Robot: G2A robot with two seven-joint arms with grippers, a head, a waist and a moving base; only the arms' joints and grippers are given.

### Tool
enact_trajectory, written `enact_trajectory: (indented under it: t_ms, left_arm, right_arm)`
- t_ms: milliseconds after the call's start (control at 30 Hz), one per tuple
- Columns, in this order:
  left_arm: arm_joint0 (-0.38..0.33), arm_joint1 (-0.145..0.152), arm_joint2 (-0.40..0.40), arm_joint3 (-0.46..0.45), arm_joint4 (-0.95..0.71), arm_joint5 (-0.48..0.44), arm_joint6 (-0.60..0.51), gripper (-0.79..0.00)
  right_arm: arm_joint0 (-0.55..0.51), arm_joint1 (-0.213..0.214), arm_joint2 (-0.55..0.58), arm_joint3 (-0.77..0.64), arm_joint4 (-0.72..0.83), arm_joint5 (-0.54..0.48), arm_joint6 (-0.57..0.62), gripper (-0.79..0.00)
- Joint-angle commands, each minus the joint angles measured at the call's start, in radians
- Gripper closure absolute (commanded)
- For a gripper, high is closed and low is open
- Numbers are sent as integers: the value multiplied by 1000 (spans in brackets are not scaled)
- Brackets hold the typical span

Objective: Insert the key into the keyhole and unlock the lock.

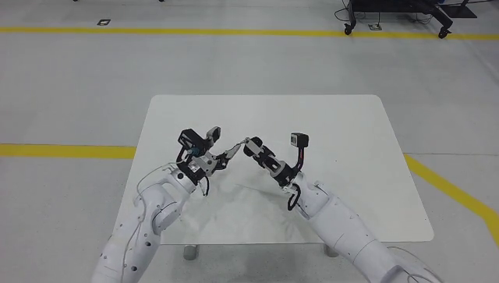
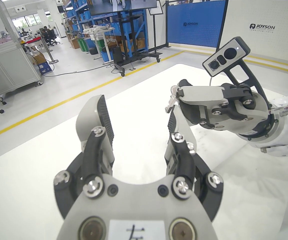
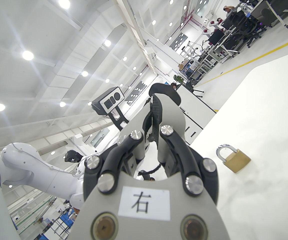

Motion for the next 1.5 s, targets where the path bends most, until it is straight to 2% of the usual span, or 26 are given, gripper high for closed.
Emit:
enact_trajectory:
  t_ms: [0,100,233,333,400,500,567,767,933,1000,1033,1133,1467]
  left_arm:
    - [2,1,-5,-2,-5,-6,-5,-785]
    - [7,-1,-15,-2,-81,-13,-7,-785]
    - [8,-12,-38,5,-417,-30,-61,-785]
    - [-9,-17,-52,27,-784,-30,-231,-785]
    - [-24,-18,-61,43,-1013,8,-369,-785]
    - [-50,-16,-82,61,-1195,75,-517,-785]
    - [-60,-13,-88,66,-1221,97,-568,-785]
    - [-65,-16,-71,60,-1363,44,-671,-785]
    - [-72,-12,-63,67,-1331,13,-712,-763]
    - [-74,-12,-59,68,-1321,6,-718,-683]
    - [-75,-12,-56,67,-1318,0,-722,-606]
    - [-78,-10,-50,67,-1298,-15,-731,-533]
    - [-76,-7,-30,61,-1251,-32,-740,-379]
  right_arm:
    - [0,0,0,0,0,0,0,0]
    - [0,0,0,0,0,0,0,0]
    - [0,0,0,0,0,0,0,0]
    - [0,0,0,0,0,0,0,0]
    - [0,0,0,0,0,0,0,0]
    - [0,0,0,0,0,0,0,0]
    - [0,0,0,0,0,0,0,0]
    - [0,0,0,0,0,0,0,0]
    - [0,0,0,0,0,0,0,0]
    - [0,0,0,0,0,0,0,0]
    - [0,0,0,0,0,0,0,0]
    - [0,0,0,0,0,0,0,0]
    - [0,0,0,0,0,0,0,0]
